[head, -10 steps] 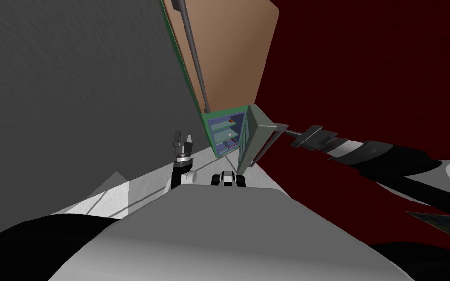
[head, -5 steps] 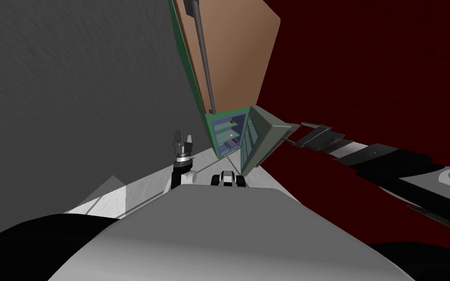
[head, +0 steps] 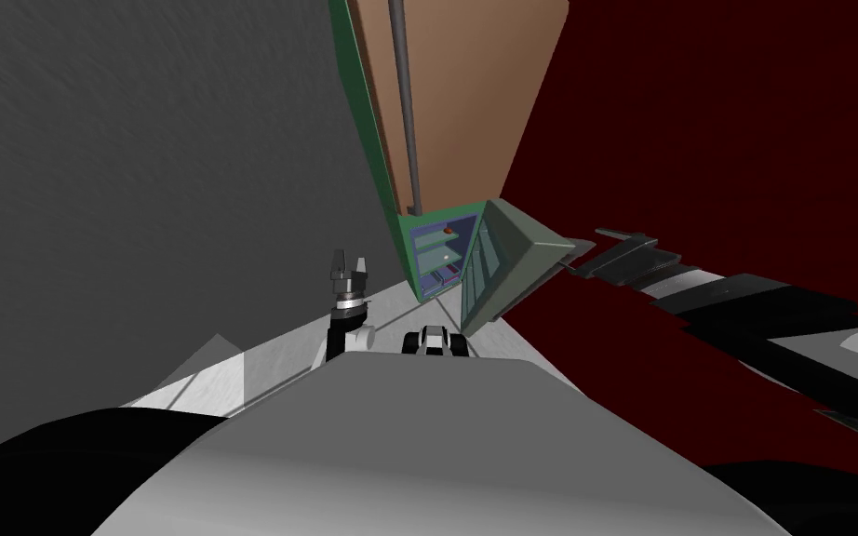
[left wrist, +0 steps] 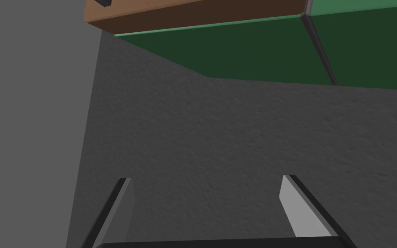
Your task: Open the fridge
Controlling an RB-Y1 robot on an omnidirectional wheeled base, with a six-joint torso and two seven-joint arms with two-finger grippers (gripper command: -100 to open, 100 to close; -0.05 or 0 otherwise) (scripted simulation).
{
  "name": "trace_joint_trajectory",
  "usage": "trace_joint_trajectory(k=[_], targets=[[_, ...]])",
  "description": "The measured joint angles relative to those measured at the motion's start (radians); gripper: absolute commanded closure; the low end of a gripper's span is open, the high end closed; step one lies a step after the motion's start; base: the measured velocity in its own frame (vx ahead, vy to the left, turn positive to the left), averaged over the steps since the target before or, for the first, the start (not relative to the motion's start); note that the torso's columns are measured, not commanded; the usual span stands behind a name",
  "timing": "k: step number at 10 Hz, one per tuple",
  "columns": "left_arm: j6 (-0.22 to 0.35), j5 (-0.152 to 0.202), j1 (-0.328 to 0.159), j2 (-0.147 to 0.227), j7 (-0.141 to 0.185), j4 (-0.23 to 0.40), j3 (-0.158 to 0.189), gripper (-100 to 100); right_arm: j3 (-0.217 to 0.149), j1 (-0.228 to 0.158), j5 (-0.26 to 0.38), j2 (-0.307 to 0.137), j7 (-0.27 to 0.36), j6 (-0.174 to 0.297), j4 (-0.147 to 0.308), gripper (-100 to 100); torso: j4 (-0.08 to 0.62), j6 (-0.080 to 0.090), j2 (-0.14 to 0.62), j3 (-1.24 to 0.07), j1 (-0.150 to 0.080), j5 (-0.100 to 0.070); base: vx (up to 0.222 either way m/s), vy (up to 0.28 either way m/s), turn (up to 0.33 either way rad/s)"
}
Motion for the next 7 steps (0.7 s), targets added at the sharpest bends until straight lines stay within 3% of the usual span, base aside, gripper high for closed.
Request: trace_joint_trajectory(k=[5, 7], targets=[[0.000, 0.000, 0.000, 0.000, 0.000, 0.000, 0.000, 0, 0.035, -0.048, 0.083, 0.040, 0.086, 0.061, 0.055, -100, -0.001, 0.000, -0.003, -0.002, 0.003, 0.001, 0.015, 0.107, -0.015], [0.000, 0.000, 0.000, 0.000, 0.000, 0.000, 0.000, 0, 0.049, -0.070, 0.128, 0.079, 0.136, 0.087, 0.079, -100, -0.001, 0.000, -0.002, -0.001, 0.002, 0.001, 0.028, 0.122, -0.025]])
